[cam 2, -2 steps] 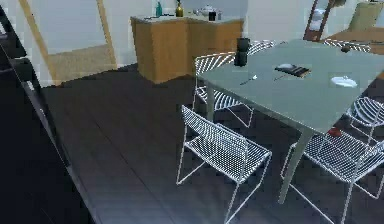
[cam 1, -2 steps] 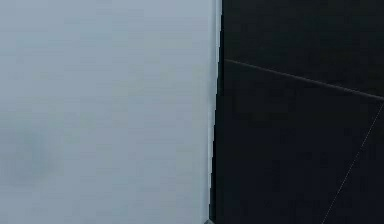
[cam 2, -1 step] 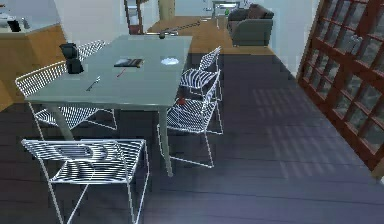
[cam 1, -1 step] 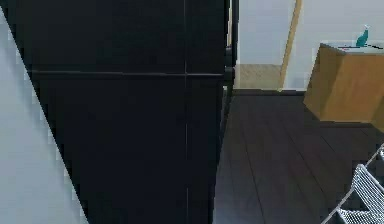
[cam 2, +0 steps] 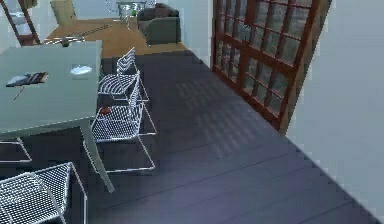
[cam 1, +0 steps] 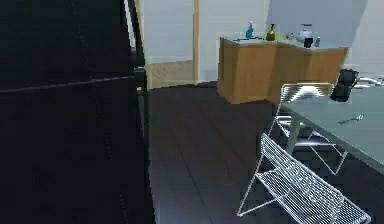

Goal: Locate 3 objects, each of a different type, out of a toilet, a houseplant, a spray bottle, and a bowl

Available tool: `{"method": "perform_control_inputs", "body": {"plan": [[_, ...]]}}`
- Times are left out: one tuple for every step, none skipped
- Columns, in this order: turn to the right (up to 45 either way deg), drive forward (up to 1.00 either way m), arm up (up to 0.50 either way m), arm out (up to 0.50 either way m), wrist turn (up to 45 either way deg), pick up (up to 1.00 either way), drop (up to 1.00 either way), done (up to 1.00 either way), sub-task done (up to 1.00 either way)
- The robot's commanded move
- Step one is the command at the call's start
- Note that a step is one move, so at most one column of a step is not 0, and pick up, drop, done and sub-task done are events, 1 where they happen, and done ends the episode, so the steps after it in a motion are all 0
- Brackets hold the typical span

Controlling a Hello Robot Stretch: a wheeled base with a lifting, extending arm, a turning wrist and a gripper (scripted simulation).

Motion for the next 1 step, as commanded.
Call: {"method": "perform_control_inputs", "body": {"plan": [[0.0, 0.8, 0.0, 0.0, 0.0, 0.0, 0.0, 0.0, 0.0]]}}
